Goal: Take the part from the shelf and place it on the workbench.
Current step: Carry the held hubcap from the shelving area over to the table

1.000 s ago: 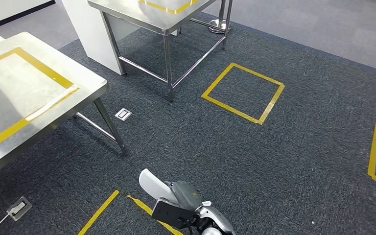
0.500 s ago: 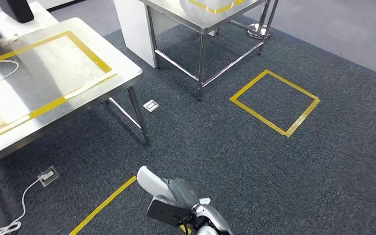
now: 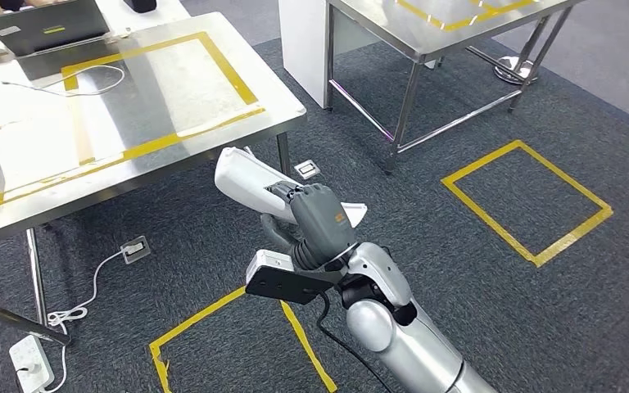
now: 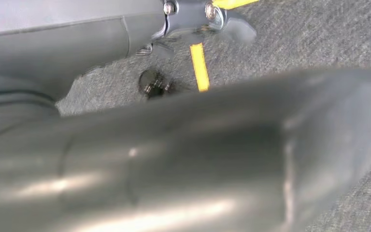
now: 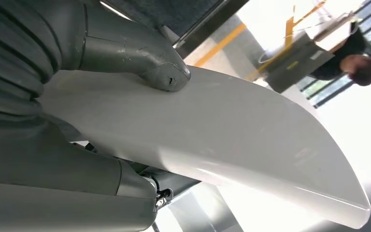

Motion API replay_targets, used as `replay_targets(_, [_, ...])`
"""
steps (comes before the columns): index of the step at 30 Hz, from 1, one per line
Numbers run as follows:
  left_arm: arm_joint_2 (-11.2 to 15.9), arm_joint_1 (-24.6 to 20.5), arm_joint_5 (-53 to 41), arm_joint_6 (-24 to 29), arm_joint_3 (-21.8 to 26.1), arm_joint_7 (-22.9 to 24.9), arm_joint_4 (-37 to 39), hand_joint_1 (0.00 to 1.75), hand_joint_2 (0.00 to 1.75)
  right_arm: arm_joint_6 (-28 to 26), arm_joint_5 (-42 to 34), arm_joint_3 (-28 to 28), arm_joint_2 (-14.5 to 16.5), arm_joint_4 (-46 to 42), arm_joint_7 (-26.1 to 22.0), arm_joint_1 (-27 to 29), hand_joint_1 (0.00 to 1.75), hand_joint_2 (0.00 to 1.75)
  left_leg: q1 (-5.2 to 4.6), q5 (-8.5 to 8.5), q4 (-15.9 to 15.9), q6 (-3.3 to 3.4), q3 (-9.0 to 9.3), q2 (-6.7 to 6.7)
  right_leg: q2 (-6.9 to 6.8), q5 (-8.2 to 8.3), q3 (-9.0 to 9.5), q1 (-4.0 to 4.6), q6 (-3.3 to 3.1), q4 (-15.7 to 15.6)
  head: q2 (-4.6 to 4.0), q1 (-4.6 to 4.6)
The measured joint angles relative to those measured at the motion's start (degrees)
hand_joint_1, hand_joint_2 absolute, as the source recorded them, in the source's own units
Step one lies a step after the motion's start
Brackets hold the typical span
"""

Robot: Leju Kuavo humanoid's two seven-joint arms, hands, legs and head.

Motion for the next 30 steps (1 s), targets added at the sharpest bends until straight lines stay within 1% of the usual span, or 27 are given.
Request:
replay_targets(1, [0.08, 0.17, 0.01, -0.03, 0.0, 0.13, 0.03, 0.0, 0.0, 0.06, 0.03, 0.09, -0.1, -0.91, 0.18, -0.08, 1.75, 1.75, 0.15, 0.25, -0.2, -0.42, -0.18, -0.32, -0.8, 0.23, 0.02, -0.05, -0.37, -0.23, 0.0, 0.01])
replay_targets(2, [0.1, 0.4, -0.04, -0.24, 0.0, 0.41, 0.06, 0.0, 0.0, 0.05, 0.06, 0.22, -0.13, -1.69, 0.35, -0.21, 1.75, 1.75, 0.04, 0.16, -0.01, -0.68, -0.5, 0.59, -1.6, 0.49, 0.09, -0.1, -0.82, -0.56, 0.0, -0.09])
replay_targets(3, [0.23, 0.54, -0.18, -0.67, 0.0, 0.82, 0.08, 0.0, 0.0, -0.02, 0.1, 0.38, -0.13, -2.39, 0.52, -0.38, 1.75, 1.75, -0.13, -0.59, 1.1, -0.81, -1.17, 2.25, -2.47, 0.78, 0.15, -0.18, -1.31, -0.91, 0.0, -0.34])
replay_targets(5, [0.65, 0.59, -0.57, -1.98, -0.06, 1.9, 0.09, 0.0, 0.0, -0.11, 0.26, 0.66, -0.15, -3.38, 0.9, -0.6, 1.75, 1.75, -0.53, -3.92, 6.78, -0.84, -3.77, 6.19, -4.32, 1.04, 0.17, -0.01, -1.98, -1.27, 0.0, -0.87])
replay_targets(6, [1.03, 0.54, -0.73, -2.5, -0.11, 2.37, 0.08, 0.0, 0.0, -0.12, 0.36, 0.8, -0.19, -3.71, 1.11, -0.61, 1.75, 1.75, -0.54, -5.75, 10.49, -0.91, -5.31, 7.0, -5.31, 1.03, 0.11, 0.18, -2.15, -1.25, 0.0, -1.03])
replay_targets(7, [1.39, 0.55, -0.81, -2.83, -0.18, 2.73, 0.08, 0.0, 0.0, -0.09, 0.44, 0.95, -0.22, -3.92, 1.3, -0.58, 1.75, 1.75, -0.55, -6.89, 13.39, -0.99, -6.36, 7.28, -6.26, 0.99, 0.05, 0.35, -2.21, -1.2, 0.0, -1.05])
replay_targets(8, [1.73, 0.63, -0.83, -2.96, -0.26, 2.99, 0.09, 0.0, 0.0, -0.06, 0.48, 1.09, -0.24, -4.1, 1.45, -0.57, 1.75, 1.75, -0.56, -7.07, 14.62, -1.04, -6.56, 7.42, -7.19, 0.95, 0.0, 0.49, -2.27, -1.13, 0.0, -1.06])
replay_targets(9, [2.08, 0.75, -0.82, -2.99, -0.34, 3.13, 0.09, 0.0, 0.0, -0.05, 0.5, 1.22, -0.24, -4.31, 1.53, -0.57, 1.75, 1.75, -0.58, -6.21, 13.56, -1.04, -5.6, 7.64, -8.04, 0.89, -0.03, 0.57, -2.29, -1.01, 0.0, -1.08])
replay_targets(10, [2.35, 0.87, -0.81, -3.01, -0.4, 3.23, 0.09, 0.0, 0.0, -0.05, 0.5, 1.29, -0.24, -4.53, 1.56, -0.58, 1.75, 1.75, -0.62, -4.67, 10.5, -0.96, -3.62, 8.24, -8.84, 0.79, -0.05, 0.61, -2.26, -0.83, 0.0, -1.09])
replay_targets(11, [2.56, 0.93, -0.8, -3.01, -0.45, 3.27, 0.09, 0.0, 0.0, -0.05, 0.5, 1.31, -0.24, -4.77, 1.58, -0.61, 1.75, 1.75, -0.83, -3.51, 6.66, -0.77, -1.39, 9.57, -9.63, 0.63, -0.09, 0.67, -2.16, -0.63, 0.0, -1.11])
replay_targets(12, [2.71, 0.92, -0.79, -3.01, -0.48, 3.27, 0.08, 0.0, 0.0, -0.05, 0.5, 1.32, -0.23, -4.98, 1.59, -0.65, 1.75, 1.75, -1.03, -2.56, 3.31, -0.37, 0.47, 10.71, -10.33, 0.44, -0.15, 0.82, -1.97, -0.36, 0.0, -1.15])
replay_targets(13, [2.77, 0.88, -0.79, -3.0, -0.49, 3.29, 0.07, 0.0, 0.0, -0.05, 0.5, 1.36, -0.22, -5.16, 1.57, -0.69, 1.75, 1.75, -1.28, -2.12, 1.18, 0.09, 1.57, 11.48, -10.92, 0.33, -0.22, 0.96, -1.73, -0.19, 0.0, -1.16])
replay_targets(14, [2.8, 0.87, -0.79, -3.0, -0.5, 3.3, 0.07, 0.0, 0.0, -0.04, 0.5, 1.42, -0.21, -5.28, 1.55, -0.73, 1.75, 1.75, -1.52, -2.16, 0.41, 0.56, 1.8, 11.72, -11.49, 0.3, -0.28, 1.09, -1.48, -0.11, 0.0, -1.15])
replay_targets(16, [2.84, 1.04, -0.79, -3.0, -0.5, 3.31, 0.08, 0.0, 0.0, -0.02, 0.5, 1.54, -0.18, -5.4, 1.55, -0.79, 1.75, 1.75, -1.54, -1.73, 0.37, 1.34, 1.47, 10.37, -12.55, 0.31, -0.25, 1.25, -1.01, -0.04, 0.0, -1.07])
replay_targets(17, [2.77, 1.17, -0.8, -3.05, -0.51, 3.28, 0.09, 0.0, 0.0, 0.03, 0.5, 1.61, -0.15, -5.41, 1.55, -0.85, 1.75, 1.75, -1.42, -1.54, 0.25, 1.68, 1.36, 9.72, -12.2, 0.0, -0.36, 1.18, -0.7, 0.46, 0.0, -1.0])
replay_targets(18, [2.72, 1.25, -0.87, -3.17, -0.52, 3.25, 0.09, 0.0, 0.0, 0.11, 0.5, 1.67, -0.12, -5.41, 1.5, -0.98, 1.75, 1.75, -1.21, -1.33, 0.12, 2.03, 1.28, 9.14, -10.98, -0.85, -0.79, 1.05, -0.37, 1.7, 0.0, -0.89])
replay_targets(20, [2.52, 1.02, -1.17, -3.14, -0.63, 3.13, 0.08, 0.0, 0.0, 0.49, 0.5, 1.97, -0.08, -5.34, 1.39, -1.4, 1.75, 1.75, -0.89, -0.97, -0.02, 2.55, 1.01, 7.93, -7.16, -4.08, -3.13, 0.59, 0.29, 7.22, 0.0, -0.49])
replay_targets(21, [2.4, 0.75, -1.35, -2.77, -0.76, 3.0, 0.07, 0.0, 0.0, 0.78, 0.5, 2.26, -0.07, -5.23, 1.3, -1.71, 1.75, 1.75, -0.83, -0.83, -0.01, 2.67, 0.78, 7.22, -5.87, -5.9, -4.84, 0.42, 0.5, 10.9, 0.0, -0.27])
replay_targets(22, [2.2, 0.46, -1.51, -2.24, -0.9, 2.85, 0.07, 0.0, 0.0, 1.07, 0.49, 2.64, -0.05, -5.06, 1.23, -2.05, 1.75, 1.75, -0.81, -0.69, 0.0, 2.7, 0.57, 6.4, -5.3, -7.08, -6.33, 0.29, 0.64, 13.99, 0.0, -0.11])
replay_targets(23, [1.91, 0.22, -1.64, -1.67, -1.03, 2.71, 0.07, 0.0, 0.0, 1.3, 0.49, 3.09, -0.03, -4.84, 1.12, -2.41, 1.75, 1.75, -0.81, -0.55, 0.02, 2.65, 0.42, 5.52, -5.09, -7.24, -7.11, 0.19, 0.7, 15.55, 0.0, -0.01])
replay_targets(24, [1.62, 0.05, -1.75, -1.23, -1.15, 2.62, 0.07, 0.0, 0.0, 1.45, 0.48, 3.49, 0.0, -4.62, 0.99, -2.77, 1.75, 1.75, -0.8, -0.42, 0.04, 2.53, 0.33, 4.63, -4.97, -6.29, -6.89, 0.11, 0.67, 15.01, 0.0, 0.07])
replay_targets(25, [1.33, -0.06, -1.84, -0.99, -1.25, 2.6, 0.06, 0.0, 0.0, 1.52, 0.46, 3.81, 0.05, -4.42, 0.89, -3.12, 1.75, 1.75, -0.77, -0.31, 0.06, 2.38, 0.3, 3.77, -4.62, -4.41, -5.62, 0.04, 0.55, 12.34, 0.0, 0.16])
replay_targets(26, [1.05, -0.14, -1.9, -0.85, -1.33, 2.59, 0.05, 0.0, 0.0, 1.55, 0.44, 4.05, 0.09, -4.27, 0.81, -3.46, 1.75, 1.75, -0.71, -0.18, 0.08, 2.19, 0.27, 2.94, -3.52, -2.27, -3.73, -0.07, 0.38, 8.31, 0.0, 0.27])
replay_targets(27, [0.82, -0.27, -1.91, -0.78, -1.4, 2.58, 0.03, 0.0, 0.0, 1.56, 0.42, 4.21, 0.13, -4.16, 0.71, -3.75, 1.75, 1.75, -0.71, -0.02, 0.1, 1.91, 0.14, 2.17, -1.88, -0.78, -1.99, -0.19, 0.21, 4.49, 0.0, 0.33])
replay_targets(28, [0.64, -0.42, -1.93, -0.75, -1.44, 2.56, 0.01, 0.0, 0.0, 1.57, 0.39, 4.32, 0.16, -4.05, 0.66, -4.0, 1.75, 1.75, -0.64, 0.2, 0.1, 1.54, -0.1, 1.4, -0.49, 0.13, -0.76, -0.23, 0.13, 1.65, 0.0, 0.37])
replay_targets(29, [0.55, -0.54, -1.94, -0.75, -1.46, 2.54, 0.0, 0.0, 0.0, 1.57, 0.37, 4.4, 0.17, -3.94, 0.62, -4.17, 1.75, 1.75, -0.51, 0.45, 0.01, 1.1, -0.39, 0.68, 0.52, 0.37, -0.17, -0.18, 0.07, 0.11, 0.0, 0.4])
replay_targets(30, [0.49, -0.6, -1.95, -0.75, -1.49, 2.53, 0.0, 0.0, 0.0, 1.58, 0.34, 4.48, 0.22, -3.82, 0.59, -4.29, 1.75, 1.75, -0.38, 0.76, -0.18, 0.6, -0.66, -0.05, 0.61, 0.27, -0.12, -0.03, 0.0, -0.21, 0.0, 0.41])
